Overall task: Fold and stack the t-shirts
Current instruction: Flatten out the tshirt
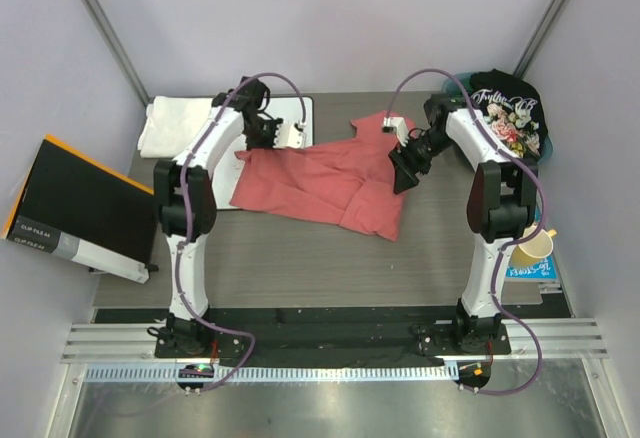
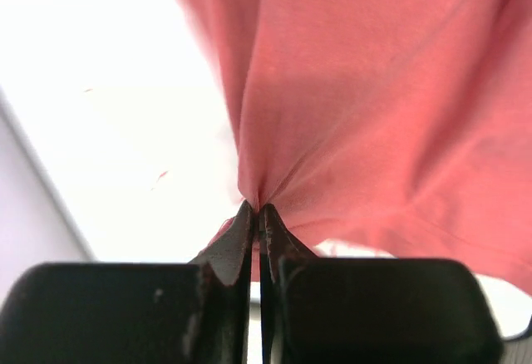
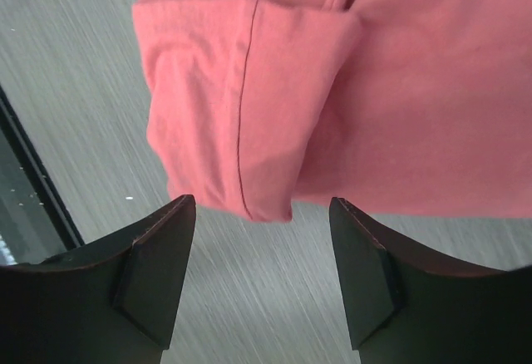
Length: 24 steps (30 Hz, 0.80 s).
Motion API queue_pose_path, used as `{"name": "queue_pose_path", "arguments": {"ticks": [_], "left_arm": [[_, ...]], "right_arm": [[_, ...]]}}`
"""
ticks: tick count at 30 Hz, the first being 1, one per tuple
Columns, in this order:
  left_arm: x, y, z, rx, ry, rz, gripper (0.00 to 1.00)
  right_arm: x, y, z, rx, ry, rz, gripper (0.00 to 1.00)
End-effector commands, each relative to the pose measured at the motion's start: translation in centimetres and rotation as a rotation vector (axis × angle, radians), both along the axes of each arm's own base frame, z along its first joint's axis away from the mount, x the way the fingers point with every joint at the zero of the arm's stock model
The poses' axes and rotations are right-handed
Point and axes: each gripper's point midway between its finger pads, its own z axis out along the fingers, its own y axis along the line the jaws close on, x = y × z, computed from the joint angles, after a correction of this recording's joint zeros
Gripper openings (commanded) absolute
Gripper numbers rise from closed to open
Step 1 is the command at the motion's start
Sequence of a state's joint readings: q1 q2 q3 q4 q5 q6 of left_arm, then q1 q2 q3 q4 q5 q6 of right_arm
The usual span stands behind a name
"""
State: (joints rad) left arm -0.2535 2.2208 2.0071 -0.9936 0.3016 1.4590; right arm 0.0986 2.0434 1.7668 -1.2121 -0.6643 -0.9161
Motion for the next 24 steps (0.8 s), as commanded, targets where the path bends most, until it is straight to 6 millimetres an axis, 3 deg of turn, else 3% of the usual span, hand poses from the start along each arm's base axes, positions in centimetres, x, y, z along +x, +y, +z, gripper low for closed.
{"name": "queue_pose_path", "arguments": {"ticks": [1, 3, 8, 18, 24], "left_arm": [[0.3, 0.1, 8.3, -0.022, -0.208, 0.035, 0.0], [-0.2, 0.3, 8.3, -0.015, -0.217, 0.032, 0.0], [-0.8, 0.5, 9.4, -0.005, -0.235, 0.039, 0.0], [-0.6, 0.6, 9.4, 0.015, -0.244, 0.043, 0.0], [-0.3, 0.7, 9.0, 0.024, -0.246, 0.043, 0.0]], "right_arm": [[-1.0, 0.4, -0.9, 0.058, 0.09, -0.007, 0.72], [-0.9, 0.6, -1.7, 0.069, 0.117, -0.002, 0.72], [0.6, 1.4, -1.6, 0.112, 0.119, 0.006, 0.7], [1.8, 5.9, -0.6, 0.195, 0.103, 0.068, 0.69], [0.9, 7.1, -1.0, 0.194, 0.116, 0.103, 0.56]]}}
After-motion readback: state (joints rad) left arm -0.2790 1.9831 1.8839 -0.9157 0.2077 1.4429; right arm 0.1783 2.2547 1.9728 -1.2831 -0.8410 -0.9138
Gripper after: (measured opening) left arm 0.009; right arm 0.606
